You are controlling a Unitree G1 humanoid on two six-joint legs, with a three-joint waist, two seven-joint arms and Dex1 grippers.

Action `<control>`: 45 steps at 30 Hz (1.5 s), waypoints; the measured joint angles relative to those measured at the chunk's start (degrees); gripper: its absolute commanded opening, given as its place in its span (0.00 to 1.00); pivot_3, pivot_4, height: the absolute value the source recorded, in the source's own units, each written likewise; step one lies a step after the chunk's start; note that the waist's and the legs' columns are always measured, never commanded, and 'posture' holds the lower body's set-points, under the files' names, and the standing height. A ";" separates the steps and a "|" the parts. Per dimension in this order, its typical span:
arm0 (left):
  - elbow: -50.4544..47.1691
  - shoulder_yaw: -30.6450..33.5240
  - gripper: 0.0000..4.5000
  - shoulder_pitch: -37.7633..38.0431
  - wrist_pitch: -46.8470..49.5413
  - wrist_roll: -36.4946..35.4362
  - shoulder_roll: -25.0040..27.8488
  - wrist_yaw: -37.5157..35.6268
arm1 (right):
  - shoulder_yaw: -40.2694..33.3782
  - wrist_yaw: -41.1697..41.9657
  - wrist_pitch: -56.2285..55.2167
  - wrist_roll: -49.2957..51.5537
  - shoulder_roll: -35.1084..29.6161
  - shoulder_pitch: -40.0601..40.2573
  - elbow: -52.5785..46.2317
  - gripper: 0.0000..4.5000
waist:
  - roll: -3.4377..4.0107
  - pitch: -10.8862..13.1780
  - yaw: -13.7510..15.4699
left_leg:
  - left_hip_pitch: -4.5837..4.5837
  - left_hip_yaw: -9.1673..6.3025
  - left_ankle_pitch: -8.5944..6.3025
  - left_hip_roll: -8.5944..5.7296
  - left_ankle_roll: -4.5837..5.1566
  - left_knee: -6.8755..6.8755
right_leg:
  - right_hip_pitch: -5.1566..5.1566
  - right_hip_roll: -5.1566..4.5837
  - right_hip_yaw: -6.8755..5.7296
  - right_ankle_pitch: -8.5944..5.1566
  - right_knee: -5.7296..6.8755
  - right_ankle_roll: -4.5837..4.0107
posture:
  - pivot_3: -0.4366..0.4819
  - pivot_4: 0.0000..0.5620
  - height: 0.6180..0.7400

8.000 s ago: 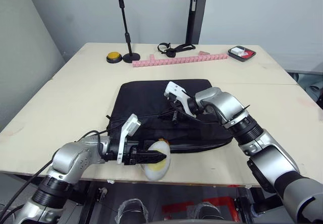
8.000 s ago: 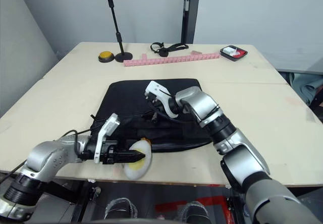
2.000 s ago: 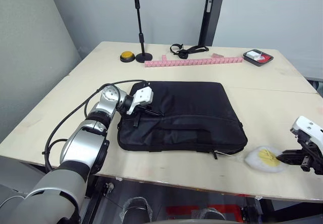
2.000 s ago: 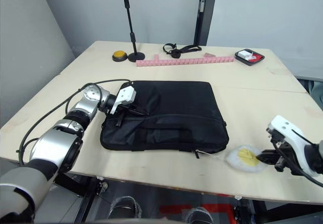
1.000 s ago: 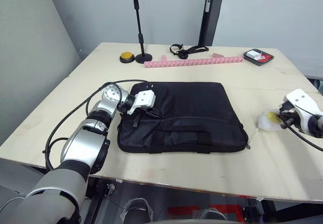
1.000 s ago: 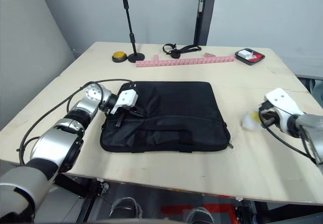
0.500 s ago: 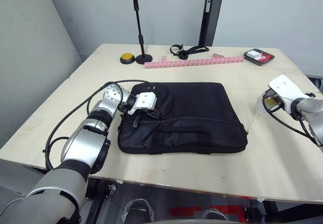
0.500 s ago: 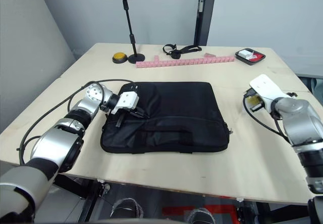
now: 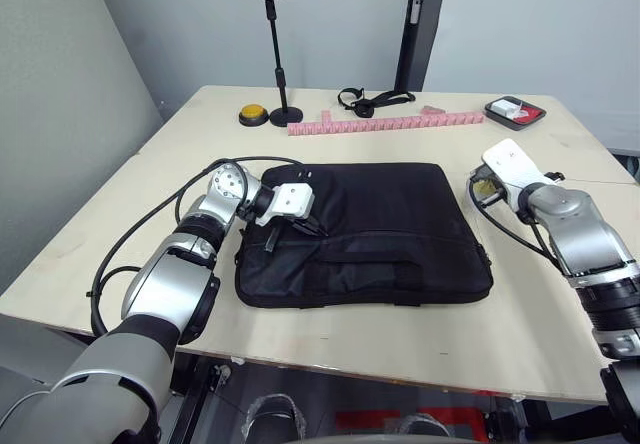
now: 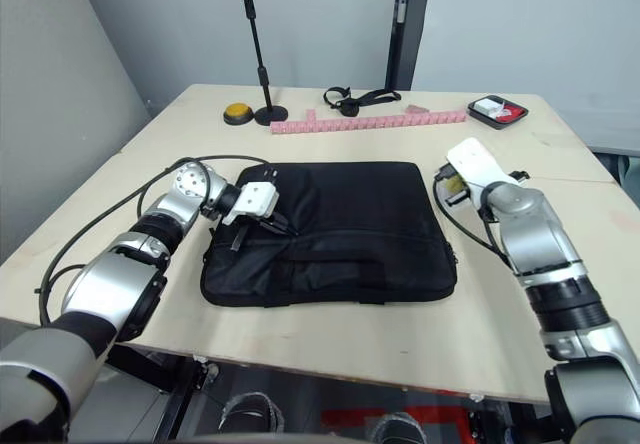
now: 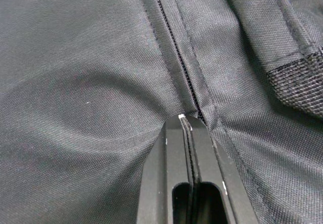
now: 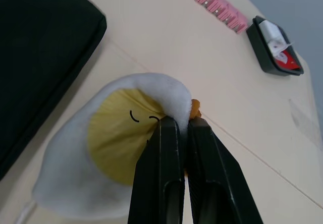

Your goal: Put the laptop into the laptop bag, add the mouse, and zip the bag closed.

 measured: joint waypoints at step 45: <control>-34.29 7.09 0.35 14.34 34.16 -22.94 12.87 -0.31 | -23.94 25.58 4.60 21.02 -13.73 11.19 -4.81 1.00 | -0.39 0.77 -1.72 | -1.06 -0.04 0.09 0.25 0.27 0.06 | -1.05 0.25 -0.11 -0.08 0.14 -0.08 | 0.48 0.27 1.00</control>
